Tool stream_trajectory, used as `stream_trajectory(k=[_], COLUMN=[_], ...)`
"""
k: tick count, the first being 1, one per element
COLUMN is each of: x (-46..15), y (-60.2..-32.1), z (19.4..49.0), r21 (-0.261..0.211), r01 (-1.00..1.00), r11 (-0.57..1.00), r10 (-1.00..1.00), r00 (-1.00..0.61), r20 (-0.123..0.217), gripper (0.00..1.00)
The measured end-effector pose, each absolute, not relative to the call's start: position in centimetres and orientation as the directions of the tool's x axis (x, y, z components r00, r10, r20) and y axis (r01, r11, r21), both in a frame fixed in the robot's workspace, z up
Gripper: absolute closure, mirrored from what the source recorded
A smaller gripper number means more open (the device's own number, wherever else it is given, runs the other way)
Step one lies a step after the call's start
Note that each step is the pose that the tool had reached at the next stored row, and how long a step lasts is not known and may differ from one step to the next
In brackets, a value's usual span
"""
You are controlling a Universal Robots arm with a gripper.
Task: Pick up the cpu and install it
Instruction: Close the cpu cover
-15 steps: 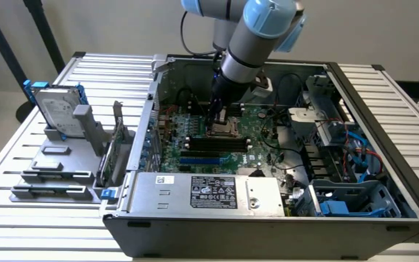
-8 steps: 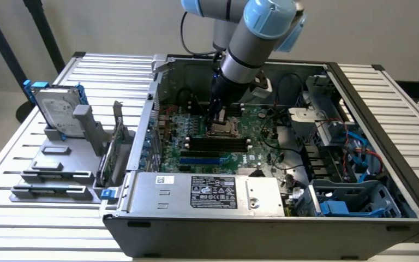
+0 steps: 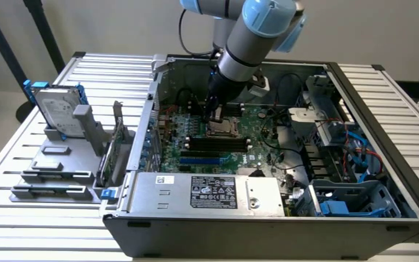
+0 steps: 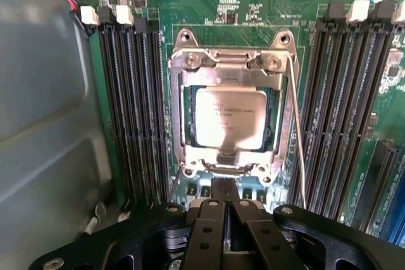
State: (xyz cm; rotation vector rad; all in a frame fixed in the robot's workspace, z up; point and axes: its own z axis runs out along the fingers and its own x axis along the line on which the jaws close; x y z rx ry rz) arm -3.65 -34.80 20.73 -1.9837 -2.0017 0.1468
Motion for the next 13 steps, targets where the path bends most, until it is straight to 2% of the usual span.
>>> stream_trajectory(k=[13], x=[-4.9], y=[-35.4], z=[22.3], r21=[-0.296], r01=[0.954], r11=[0.034], r10=[0.986], r00=[0.015], r20=[0.163], gripper=[0.89])
